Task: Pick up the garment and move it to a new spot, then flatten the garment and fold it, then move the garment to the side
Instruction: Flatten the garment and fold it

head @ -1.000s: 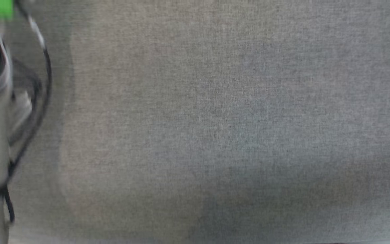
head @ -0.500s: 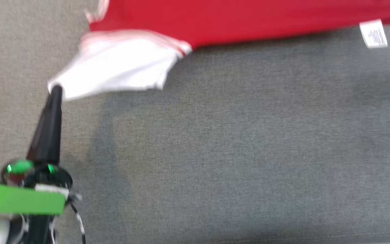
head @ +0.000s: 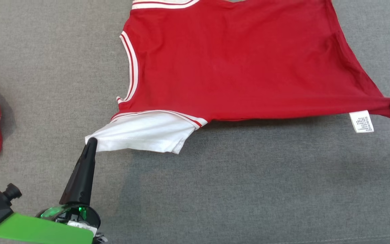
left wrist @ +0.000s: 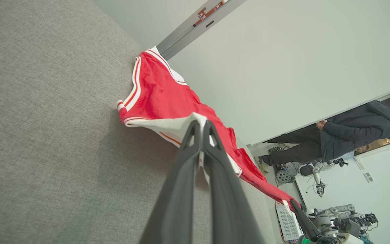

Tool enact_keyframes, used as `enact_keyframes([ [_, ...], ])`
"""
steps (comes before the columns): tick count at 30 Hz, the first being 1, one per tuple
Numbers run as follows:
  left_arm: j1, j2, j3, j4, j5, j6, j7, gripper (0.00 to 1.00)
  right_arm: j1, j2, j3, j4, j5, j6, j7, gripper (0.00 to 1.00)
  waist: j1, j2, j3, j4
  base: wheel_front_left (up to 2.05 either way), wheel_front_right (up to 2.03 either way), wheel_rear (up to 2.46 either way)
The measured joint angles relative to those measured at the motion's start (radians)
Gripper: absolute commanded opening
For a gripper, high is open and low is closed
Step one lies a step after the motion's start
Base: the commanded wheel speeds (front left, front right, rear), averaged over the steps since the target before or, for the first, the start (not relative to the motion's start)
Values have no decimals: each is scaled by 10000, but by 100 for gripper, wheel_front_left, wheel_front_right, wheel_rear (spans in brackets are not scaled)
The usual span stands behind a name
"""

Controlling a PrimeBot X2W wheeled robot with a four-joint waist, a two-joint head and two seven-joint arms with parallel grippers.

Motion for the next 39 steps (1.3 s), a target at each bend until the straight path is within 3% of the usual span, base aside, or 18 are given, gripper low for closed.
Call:
enact_keyframes([
  [6, -963, -393, -217, 972, 2, 113, 138, 0, -51, 301, 203, 205, 0, 0, 4, 0, 0, 0, 87, -60, 0, 0, 0],
  [13, -3131, -1083, -270, 2754, -4, -113, 159, 0, -1684, 813, 1051, 1177, 313, -2, 416, 0, 0, 0, 663, -117, 0, 0, 0],
  [29, -6595, -1001, -731, 5313, 1034, -706, 596, 0, -5075, 940, 2184, 2508, 167, -2, 364, 0, 1, 0, 2249, -147, 0, 0, 0],
  [30, -6679, -984, -767, 5444, 1068, -744, 593, 0, -5256, 932, 2314, 2596, 59, -2, 324, 6, 1, 0, 2342, -149, 0, 0, 0],
  [31, -6721, -959, -825, 5526, 1141, -788, 598, 0, -5378, 911, 2424, 2694, -58, -2, 320, 47, 1, 0, 2407, -151, 0, 0, 0],
  [32, -6755, -953, -855, 5622, 1206, -838, 587, 0, -5524, 895, 2562, 2846, -251, -2, 305, 100, 1, 0, 2477, -154, 0, 0, 0],
  [33, -6776, -966, -859, 5722, 1216, -871, 545, 11, -5649, 899, 2673, 2957, -370, -2, 238, 100, 1, 0, 2531, -156, 0, 0, 0],
  [34, -6801, -959, -901, 5787, 1267, -878, 541, 40, -5729, 901, 2767, 3016, -479, -2, 211, 100, 1, 0, 2555, -156, 0, 0, 0],
  [35, -6824, -959, -940, 5869, 1329, -917, 537, 96, -5798, 909, 2859, 3091, -558, -2, 171, 100, 1, 0, 2552, -156, 0, 0, 0],
  [36, -6829, -963, -963, 5944, 1346, -930, 489, 100, -5838, 905, 2934, 3160, -596, -2, 132, 100, 1, 0, 2525, -157, 0, 0, 0],
  [39, -6812, -792, -1074, 6021, 1837, -899, 199, 100, -5812, 825, 2964, 3294, -731, -2, 58, 100, 1, 0, 2359, -170, 0, 0, 0],
])
